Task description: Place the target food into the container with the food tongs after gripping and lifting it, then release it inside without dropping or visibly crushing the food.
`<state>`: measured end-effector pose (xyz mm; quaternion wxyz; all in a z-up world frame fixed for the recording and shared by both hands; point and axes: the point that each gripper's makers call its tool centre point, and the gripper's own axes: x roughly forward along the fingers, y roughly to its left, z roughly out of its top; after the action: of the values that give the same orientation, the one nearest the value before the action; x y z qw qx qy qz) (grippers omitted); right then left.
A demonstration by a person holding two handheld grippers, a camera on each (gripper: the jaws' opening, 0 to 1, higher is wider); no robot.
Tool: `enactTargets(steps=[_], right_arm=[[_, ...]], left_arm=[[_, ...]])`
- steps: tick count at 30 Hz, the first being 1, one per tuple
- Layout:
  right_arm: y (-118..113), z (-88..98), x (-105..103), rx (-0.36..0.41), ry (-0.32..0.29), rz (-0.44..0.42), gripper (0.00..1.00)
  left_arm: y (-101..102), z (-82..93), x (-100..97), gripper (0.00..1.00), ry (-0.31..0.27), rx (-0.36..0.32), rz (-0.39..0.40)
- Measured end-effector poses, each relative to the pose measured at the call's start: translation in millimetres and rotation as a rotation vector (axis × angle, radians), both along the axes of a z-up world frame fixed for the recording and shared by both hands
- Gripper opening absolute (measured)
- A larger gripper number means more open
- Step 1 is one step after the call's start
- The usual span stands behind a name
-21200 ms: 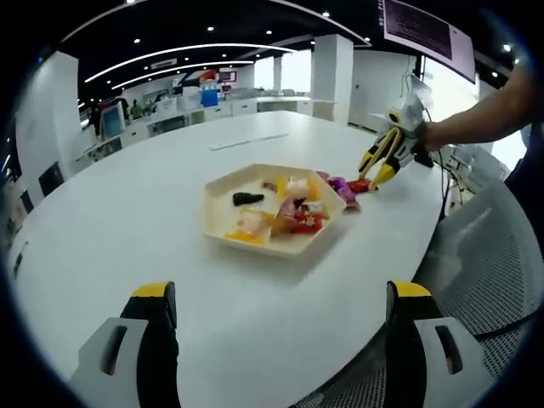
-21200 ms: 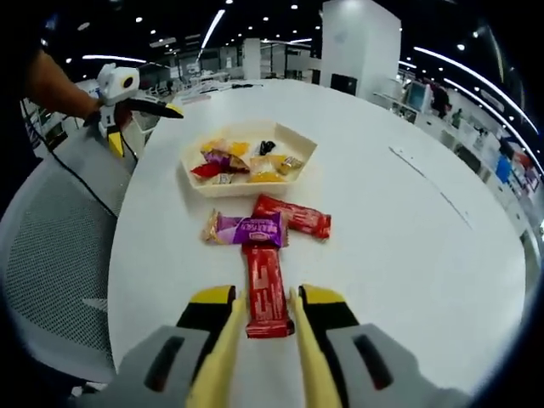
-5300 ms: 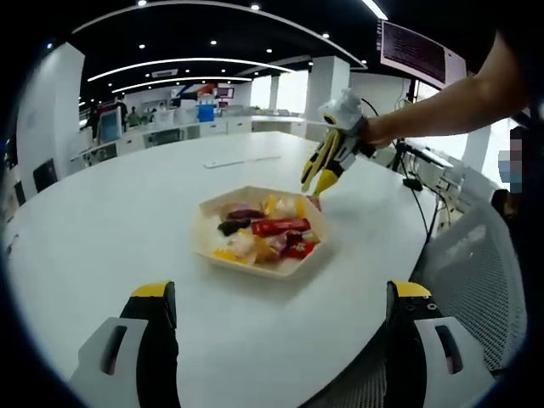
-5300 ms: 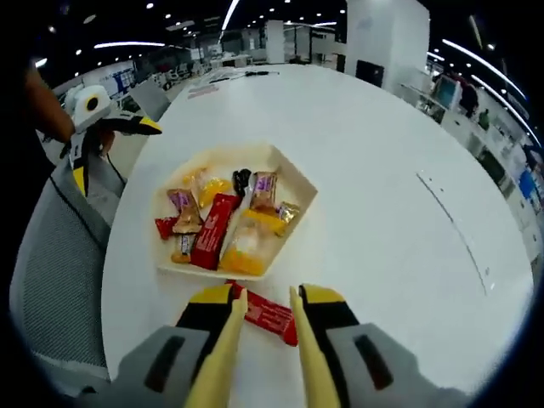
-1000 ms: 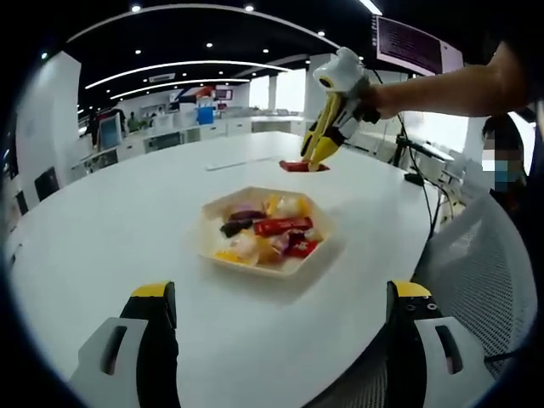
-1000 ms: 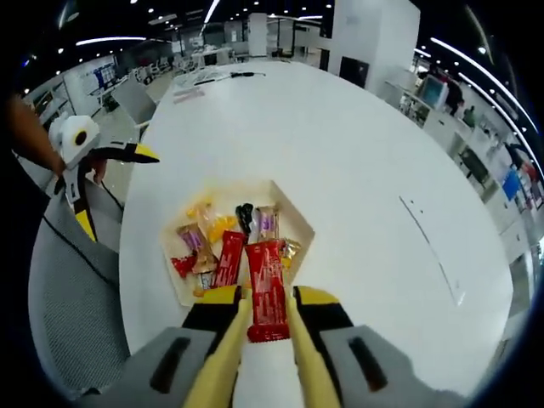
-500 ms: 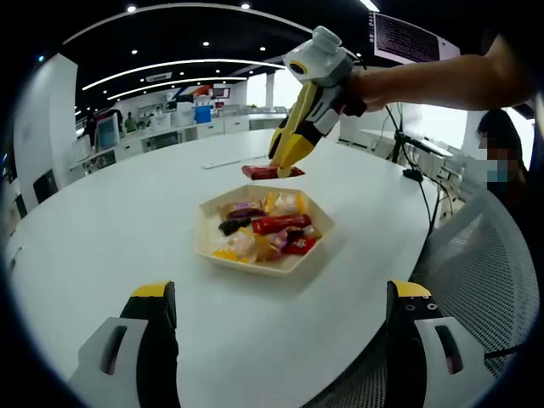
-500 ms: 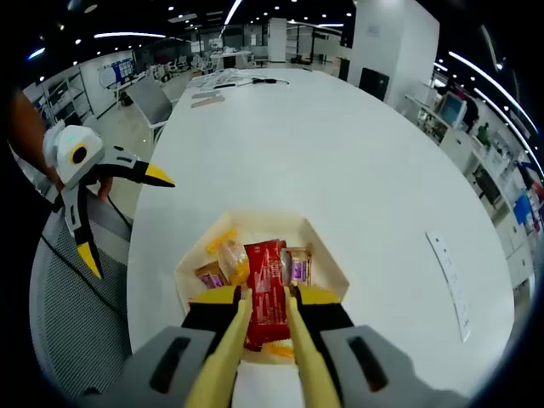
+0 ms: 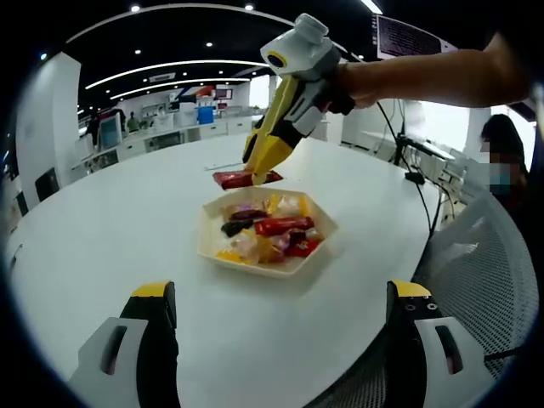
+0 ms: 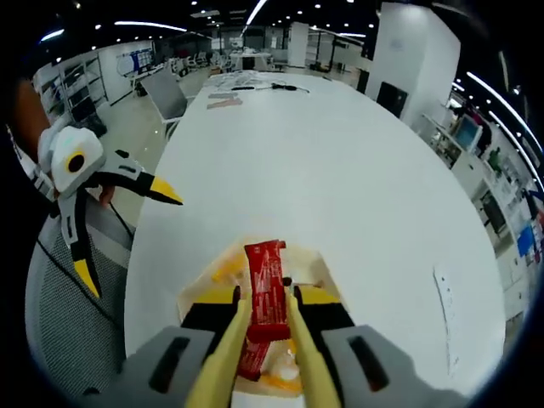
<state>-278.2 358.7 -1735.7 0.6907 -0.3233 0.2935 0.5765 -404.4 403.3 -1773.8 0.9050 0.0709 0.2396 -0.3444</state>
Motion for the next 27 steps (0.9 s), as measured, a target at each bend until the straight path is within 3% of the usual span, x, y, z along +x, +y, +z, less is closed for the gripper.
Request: enactTargets(steps=[4, 14, 17, 21, 27], right_arm=[[3.9, -4.1, -1.5, -0.009, -0.045, 0.067, 0.27], [-4.4, 5.7, 6.1, 0.028, -0.07, 0.013, 0.29], [-3.9, 22.0, 11.6, 0.111, -0.134, 0.005, 0.29], [-10.9, 50.7, 12.1, 0.275, -0.121, -0.082, 0.28], [-39.4, 70.9, 4.8, 0.326, -0.142, -0.132, 0.28]], left_arm=[[2.1, 1.2, 1.7, 1.0, 0.0, -0.01, 0.013], [2.7, 3.1, 2.7, 1.0, -0.008, -0.02, 0.018], [2.7, 3.0, 2.6, 1.0, -0.007, -0.021, 0.019], [3.1, 3.7, 2.8, 1.0, -0.005, -0.027, 0.024], [2.4, 4.7, 3.1, 1.0, 0.006, -0.052, 0.02]])
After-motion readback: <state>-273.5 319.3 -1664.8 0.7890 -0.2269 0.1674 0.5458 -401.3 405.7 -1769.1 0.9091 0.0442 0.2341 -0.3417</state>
